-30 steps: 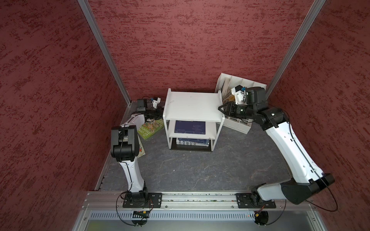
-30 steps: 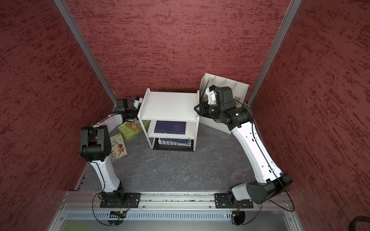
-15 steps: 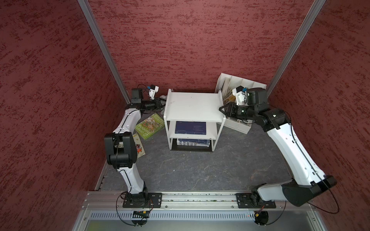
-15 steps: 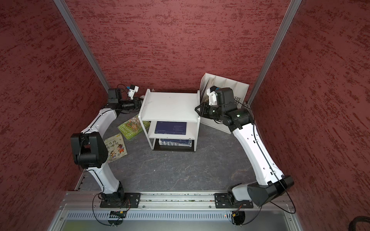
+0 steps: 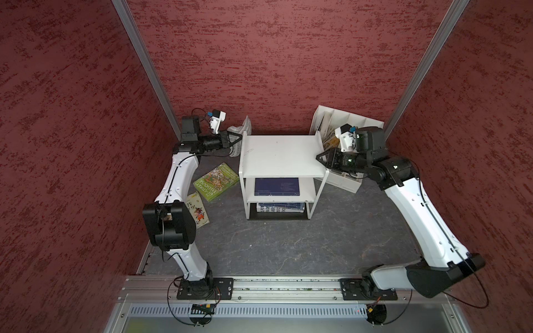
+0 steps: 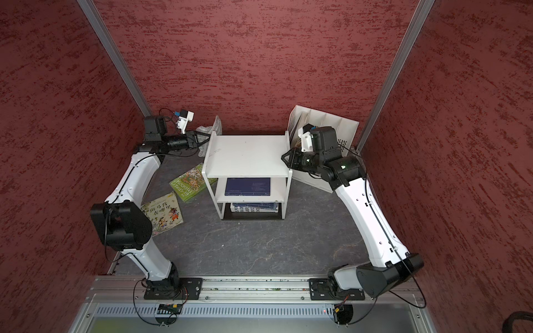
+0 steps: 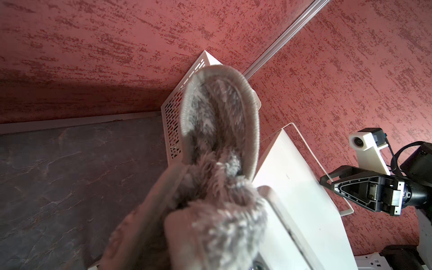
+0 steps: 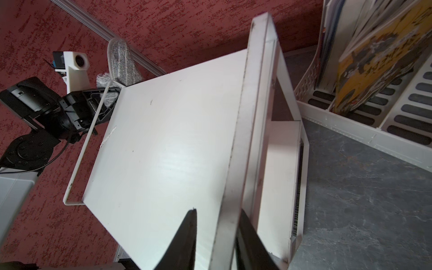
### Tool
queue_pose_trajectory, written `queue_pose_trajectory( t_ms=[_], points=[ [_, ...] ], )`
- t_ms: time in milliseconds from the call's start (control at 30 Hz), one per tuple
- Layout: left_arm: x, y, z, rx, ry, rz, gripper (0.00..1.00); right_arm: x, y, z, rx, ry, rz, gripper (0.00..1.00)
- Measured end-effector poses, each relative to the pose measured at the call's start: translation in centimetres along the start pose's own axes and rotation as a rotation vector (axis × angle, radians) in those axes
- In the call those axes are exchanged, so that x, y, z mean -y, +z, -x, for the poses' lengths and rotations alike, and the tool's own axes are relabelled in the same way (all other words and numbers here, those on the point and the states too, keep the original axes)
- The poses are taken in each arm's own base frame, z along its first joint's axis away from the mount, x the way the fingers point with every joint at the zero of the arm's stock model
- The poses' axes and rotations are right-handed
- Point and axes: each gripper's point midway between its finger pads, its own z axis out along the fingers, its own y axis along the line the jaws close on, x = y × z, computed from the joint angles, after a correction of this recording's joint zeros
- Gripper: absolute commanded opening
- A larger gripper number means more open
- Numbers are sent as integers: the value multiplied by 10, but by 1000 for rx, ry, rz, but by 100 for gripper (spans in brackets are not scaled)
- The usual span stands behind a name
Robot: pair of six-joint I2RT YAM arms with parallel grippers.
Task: Wipe the bookshelf clean with a cloth
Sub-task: Wipe the dust from the shelf.
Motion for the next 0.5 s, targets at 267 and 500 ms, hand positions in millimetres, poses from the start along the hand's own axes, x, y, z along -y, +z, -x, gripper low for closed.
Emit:
queue_pose_trajectory(
  t_ms=[267,500],
  points=[
    [38,-19,18,37,86,4,0,1,-1,0,3,0,-6,32],
    [81,-30,11,29,169,-24,0,1,-1,0,3,-1,-6,32]
  ],
)
